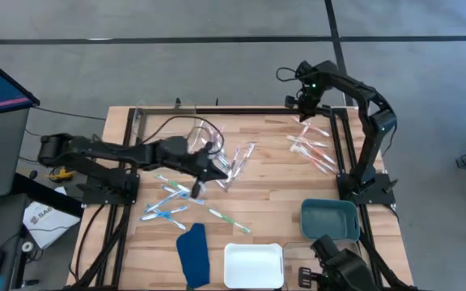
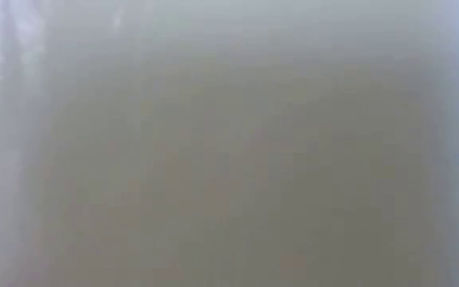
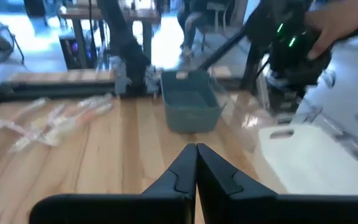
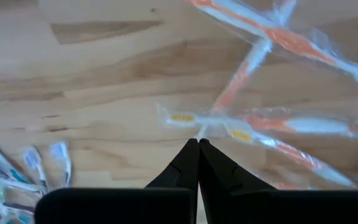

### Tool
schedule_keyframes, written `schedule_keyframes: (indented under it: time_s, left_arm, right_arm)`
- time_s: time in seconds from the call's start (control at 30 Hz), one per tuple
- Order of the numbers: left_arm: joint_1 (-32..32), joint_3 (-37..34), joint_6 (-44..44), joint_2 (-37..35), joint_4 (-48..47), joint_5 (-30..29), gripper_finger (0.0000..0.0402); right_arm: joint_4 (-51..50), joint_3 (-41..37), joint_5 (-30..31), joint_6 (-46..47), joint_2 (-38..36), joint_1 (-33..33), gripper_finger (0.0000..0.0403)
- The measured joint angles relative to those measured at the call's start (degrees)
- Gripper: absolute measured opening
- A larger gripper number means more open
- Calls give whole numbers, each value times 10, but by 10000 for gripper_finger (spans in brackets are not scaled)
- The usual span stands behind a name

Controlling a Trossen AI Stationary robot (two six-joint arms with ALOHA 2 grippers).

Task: Pick & Place Toothbrushes
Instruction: Adjust the orange toothbrushes

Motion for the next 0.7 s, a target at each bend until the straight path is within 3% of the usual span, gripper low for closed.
schedule_keyframes:
  time_s: [0.23, 0.7]
  left_arm:
    - [0, -51, -9, -60, 35, 0, 1]
    - [0, -54, -15, -63, 52, 0, 1]
  right_arm:
    - [46, 0, 0, 0, -2, -4, 0]
    - [226, 0, 1, -2, -2, -3, 0]
